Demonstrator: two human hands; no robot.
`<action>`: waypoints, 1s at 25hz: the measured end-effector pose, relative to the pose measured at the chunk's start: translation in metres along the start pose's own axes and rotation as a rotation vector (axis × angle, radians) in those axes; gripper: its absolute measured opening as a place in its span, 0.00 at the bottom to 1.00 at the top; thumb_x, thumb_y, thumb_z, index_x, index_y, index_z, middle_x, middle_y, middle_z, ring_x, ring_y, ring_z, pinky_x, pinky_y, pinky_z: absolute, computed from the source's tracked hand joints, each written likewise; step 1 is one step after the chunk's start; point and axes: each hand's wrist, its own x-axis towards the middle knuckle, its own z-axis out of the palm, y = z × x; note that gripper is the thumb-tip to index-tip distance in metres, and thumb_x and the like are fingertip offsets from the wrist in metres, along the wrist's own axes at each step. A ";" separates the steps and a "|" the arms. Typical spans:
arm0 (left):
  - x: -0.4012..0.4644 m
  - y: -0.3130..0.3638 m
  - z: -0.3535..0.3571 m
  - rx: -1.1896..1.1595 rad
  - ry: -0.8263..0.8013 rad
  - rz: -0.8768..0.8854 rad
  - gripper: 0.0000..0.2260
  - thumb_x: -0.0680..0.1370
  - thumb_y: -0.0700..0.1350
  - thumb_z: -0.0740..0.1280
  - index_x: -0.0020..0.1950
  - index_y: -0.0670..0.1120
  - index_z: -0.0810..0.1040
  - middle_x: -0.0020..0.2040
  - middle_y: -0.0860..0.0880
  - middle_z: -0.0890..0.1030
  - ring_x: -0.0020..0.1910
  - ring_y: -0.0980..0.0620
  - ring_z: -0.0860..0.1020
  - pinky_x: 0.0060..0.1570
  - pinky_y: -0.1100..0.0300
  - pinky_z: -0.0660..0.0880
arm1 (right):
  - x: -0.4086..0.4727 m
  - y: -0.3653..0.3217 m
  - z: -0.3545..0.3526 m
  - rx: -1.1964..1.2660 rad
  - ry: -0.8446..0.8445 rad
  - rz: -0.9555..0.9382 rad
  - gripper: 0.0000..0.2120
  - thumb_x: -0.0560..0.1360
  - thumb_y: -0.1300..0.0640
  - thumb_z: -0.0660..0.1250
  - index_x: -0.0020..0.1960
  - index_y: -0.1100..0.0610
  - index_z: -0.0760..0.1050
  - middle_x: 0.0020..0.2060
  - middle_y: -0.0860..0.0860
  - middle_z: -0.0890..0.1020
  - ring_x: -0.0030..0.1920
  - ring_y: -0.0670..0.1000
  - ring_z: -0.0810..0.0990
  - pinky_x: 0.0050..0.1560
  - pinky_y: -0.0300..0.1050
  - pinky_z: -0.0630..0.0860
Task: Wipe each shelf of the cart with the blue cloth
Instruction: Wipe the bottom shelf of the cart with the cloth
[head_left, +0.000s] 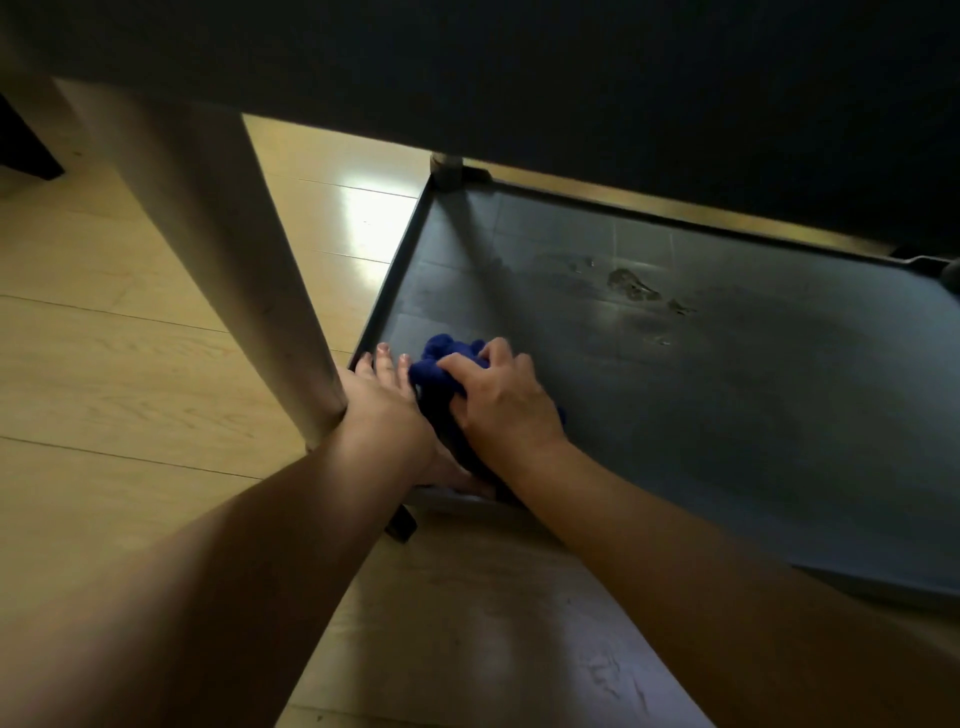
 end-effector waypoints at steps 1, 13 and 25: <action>0.000 0.001 0.001 -0.015 -0.005 -0.007 0.68 0.64 0.83 0.63 0.82 0.41 0.32 0.84 0.37 0.36 0.83 0.38 0.41 0.80 0.35 0.48 | -0.002 0.012 -0.005 -0.027 0.011 0.019 0.14 0.79 0.50 0.60 0.64 0.46 0.72 0.58 0.57 0.70 0.53 0.59 0.71 0.48 0.54 0.75; 0.007 0.015 -0.006 -0.243 0.201 0.179 0.77 0.47 0.88 0.63 0.83 0.51 0.33 0.85 0.42 0.37 0.82 0.32 0.40 0.76 0.25 0.42 | -0.073 0.205 -0.084 -0.187 -0.016 0.536 0.23 0.75 0.42 0.64 0.69 0.42 0.65 0.59 0.57 0.68 0.56 0.62 0.73 0.56 0.56 0.75; 0.066 0.041 -0.019 -0.522 0.144 0.231 0.84 0.30 0.89 0.56 0.79 0.57 0.26 0.80 0.46 0.25 0.70 0.32 0.19 0.39 0.24 0.14 | 0.104 0.049 -0.042 0.054 0.141 -0.019 0.18 0.79 0.52 0.61 0.69 0.46 0.69 0.66 0.57 0.70 0.63 0.57 0.71 0.60 0.51 0.71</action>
